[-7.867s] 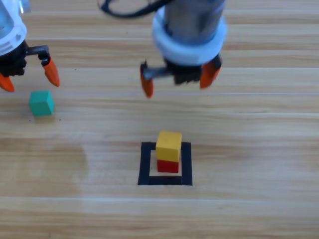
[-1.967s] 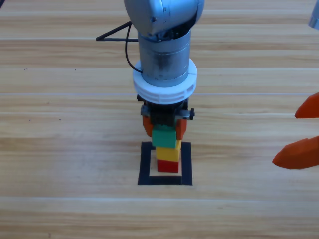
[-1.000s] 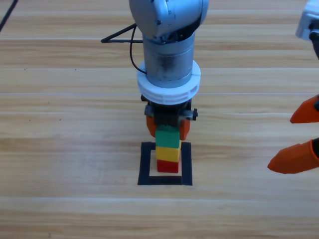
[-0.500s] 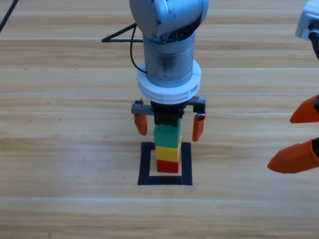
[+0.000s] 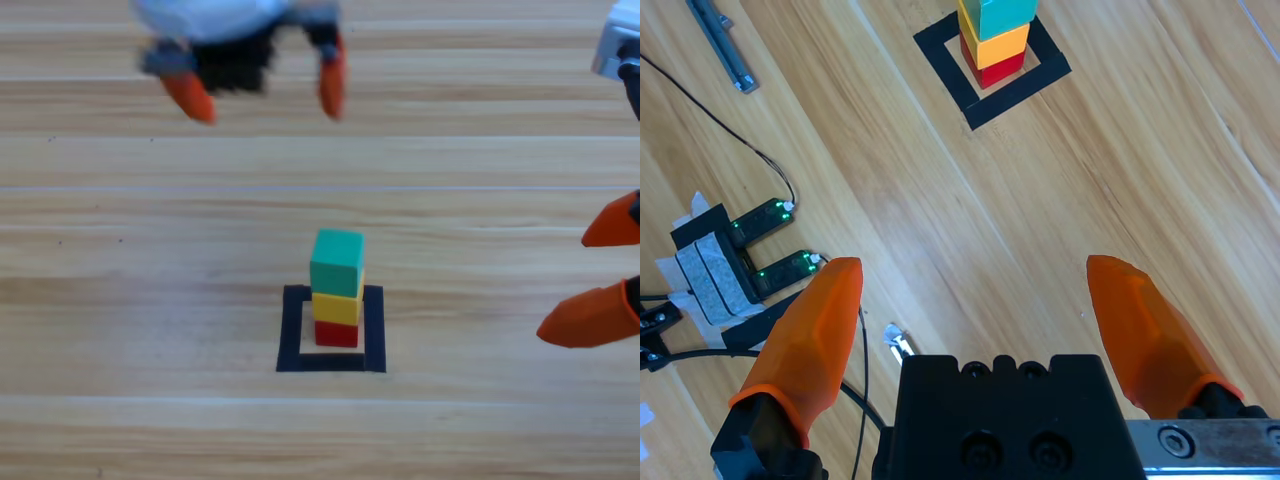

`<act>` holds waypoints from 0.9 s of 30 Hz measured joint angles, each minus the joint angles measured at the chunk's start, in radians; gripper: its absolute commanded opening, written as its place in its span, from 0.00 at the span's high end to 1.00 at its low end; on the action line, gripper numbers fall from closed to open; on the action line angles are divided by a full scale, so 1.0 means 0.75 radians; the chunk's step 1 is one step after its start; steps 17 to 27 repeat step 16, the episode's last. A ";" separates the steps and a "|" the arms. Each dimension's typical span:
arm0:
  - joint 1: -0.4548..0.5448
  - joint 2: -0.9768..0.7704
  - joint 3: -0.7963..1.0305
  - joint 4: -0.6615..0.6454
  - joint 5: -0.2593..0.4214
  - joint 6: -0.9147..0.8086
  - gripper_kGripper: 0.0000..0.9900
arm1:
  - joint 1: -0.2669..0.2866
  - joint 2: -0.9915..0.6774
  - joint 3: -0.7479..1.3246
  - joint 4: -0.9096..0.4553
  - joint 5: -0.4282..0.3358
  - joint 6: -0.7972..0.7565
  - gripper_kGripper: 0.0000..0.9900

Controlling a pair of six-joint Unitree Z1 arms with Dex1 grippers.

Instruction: Stack the blocks in the rectangular block: red at the bottom, yellow in the middle, green on top

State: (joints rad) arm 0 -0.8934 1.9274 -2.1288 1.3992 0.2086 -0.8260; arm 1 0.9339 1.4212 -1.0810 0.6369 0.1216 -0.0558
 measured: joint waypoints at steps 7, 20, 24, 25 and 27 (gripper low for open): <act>-0.258 -0.339 0.614 -0.480 0.174 0.119 0.01 | 0.000 0.004 -0.013 0.009 0.000 0.000 0.00; -0.504 -0.419 1.045 -0.836 0.202 0.224 0.01 | 0.000 0.031 -0.068 0.052 0.000 0.000 0.00; -0.504 -0.419 1.045 -0.836 0.202 0.224 0.01 | 0.000 0.031 -0.068 0.052 0.000 0.000 0.00; -0.504 -0.419 1.045 -0.836 0.202 0.224 0.01 | 0.000 0.031 -0.068 0.052 0.000 0.000 0.00; -0.504 -0.419 1.045 -0.836 0.202 0.224 0.01 | 0.000 0.031 -0.068 0.052 0.000 0.000 0.00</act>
